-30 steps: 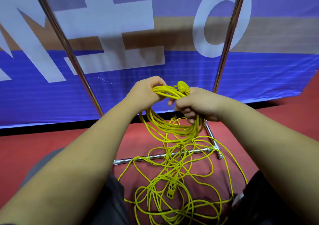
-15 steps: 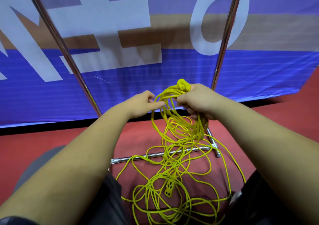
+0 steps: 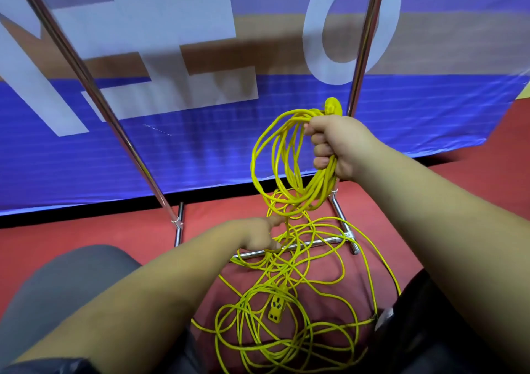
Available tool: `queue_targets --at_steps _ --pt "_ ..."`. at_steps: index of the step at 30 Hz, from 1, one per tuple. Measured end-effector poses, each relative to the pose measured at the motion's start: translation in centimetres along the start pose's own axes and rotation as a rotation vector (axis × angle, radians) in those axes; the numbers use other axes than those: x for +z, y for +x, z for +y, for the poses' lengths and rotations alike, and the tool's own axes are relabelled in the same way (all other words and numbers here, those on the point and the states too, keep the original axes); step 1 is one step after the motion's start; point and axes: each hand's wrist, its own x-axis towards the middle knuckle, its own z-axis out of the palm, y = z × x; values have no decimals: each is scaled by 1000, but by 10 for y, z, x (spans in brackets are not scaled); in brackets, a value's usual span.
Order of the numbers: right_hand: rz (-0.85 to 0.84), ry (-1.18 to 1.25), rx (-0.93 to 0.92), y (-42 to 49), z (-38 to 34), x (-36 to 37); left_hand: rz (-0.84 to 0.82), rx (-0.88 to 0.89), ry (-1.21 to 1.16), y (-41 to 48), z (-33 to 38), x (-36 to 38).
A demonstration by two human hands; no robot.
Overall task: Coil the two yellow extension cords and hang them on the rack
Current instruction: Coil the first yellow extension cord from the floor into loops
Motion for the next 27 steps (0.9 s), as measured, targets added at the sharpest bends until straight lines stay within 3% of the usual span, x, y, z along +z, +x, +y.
queue_targets --at_steps 7,14,17,19,24,27 --pt "-36 108 -28 -5 -14 -5 -182 76 17 13 -9 23" --pt "10 202 -94 -4 -16 -14 -295 -114 334 17 -21 30" --pt "20 189 -106 -2 -15 -15 -88 -162 363 12 -25 11" --pt "30 163 -120 -1 -15 -16 53 -211 262 11 -33 -3" --pt "56 66 -146 -1 -15 -18 375 -314 -451 2 -47 -42" --pt "68 22 -172 -3 -16 -17 620 -268 -710 -13 -51 -71"
